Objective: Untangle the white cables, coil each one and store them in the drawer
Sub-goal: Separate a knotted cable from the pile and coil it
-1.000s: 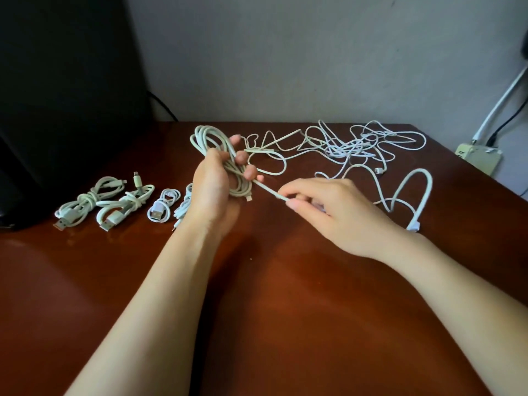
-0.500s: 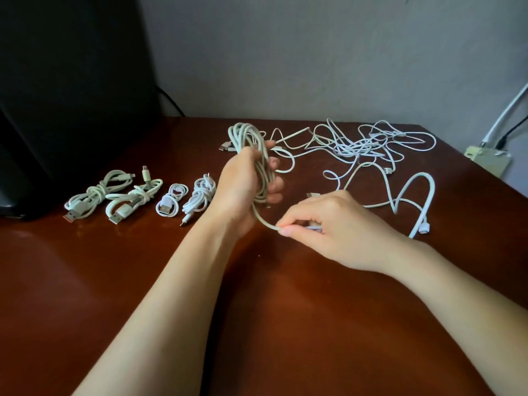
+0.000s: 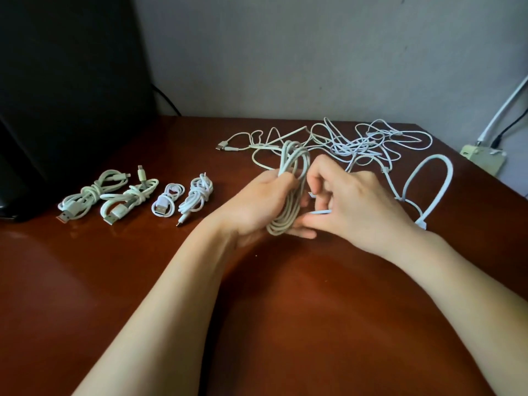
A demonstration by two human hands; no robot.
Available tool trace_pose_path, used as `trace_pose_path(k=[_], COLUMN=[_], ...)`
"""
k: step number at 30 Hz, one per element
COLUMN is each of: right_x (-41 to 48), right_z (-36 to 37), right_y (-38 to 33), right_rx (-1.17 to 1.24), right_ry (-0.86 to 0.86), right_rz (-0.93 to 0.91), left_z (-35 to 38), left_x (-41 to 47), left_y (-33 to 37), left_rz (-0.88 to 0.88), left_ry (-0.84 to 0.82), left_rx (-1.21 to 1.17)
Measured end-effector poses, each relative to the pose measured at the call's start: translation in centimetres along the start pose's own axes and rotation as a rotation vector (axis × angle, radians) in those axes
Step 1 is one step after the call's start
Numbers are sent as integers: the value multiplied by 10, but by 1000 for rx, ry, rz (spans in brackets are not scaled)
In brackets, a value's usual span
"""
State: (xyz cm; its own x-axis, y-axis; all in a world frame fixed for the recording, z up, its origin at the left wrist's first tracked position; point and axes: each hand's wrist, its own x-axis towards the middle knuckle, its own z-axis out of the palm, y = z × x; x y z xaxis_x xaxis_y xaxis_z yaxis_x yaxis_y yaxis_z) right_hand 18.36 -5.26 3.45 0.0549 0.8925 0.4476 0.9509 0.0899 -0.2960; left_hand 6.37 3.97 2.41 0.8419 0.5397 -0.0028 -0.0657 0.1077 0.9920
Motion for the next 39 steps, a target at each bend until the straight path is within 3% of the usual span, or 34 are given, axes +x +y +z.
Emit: trace_pose_path(k=[6, 11, 20, 26, 30, 35, 39], right_x=[0, 1, 4, 8, 10, 7, 6], right_z=[-2, -3, -9, -3, 0, 6, 9], right_y=[-2, 10, 25, 28, 15, -5, -12], right_rx=[-86, -191, -256, 190, 651, 1181, 1188], right_ry=[55, -16, -234, -287, -281, -161, 5], right_rz=[-92, -147, 72, 242, 368, 445, 373], left_z=[1, -3, -28, -43, -46, -39, -28], left_x=[2, 1, 4, 7, 4, 5, 7], left_y=[-1, 2, 9, 17, 22, 19, 13], left_rz=[63, 64, 142, 312, 355, 277, 174], left_ry=[46, 92, 447, 661, 685, 568, 454], left_rx=[274, 519, 142, -321, -504, -413, -239])
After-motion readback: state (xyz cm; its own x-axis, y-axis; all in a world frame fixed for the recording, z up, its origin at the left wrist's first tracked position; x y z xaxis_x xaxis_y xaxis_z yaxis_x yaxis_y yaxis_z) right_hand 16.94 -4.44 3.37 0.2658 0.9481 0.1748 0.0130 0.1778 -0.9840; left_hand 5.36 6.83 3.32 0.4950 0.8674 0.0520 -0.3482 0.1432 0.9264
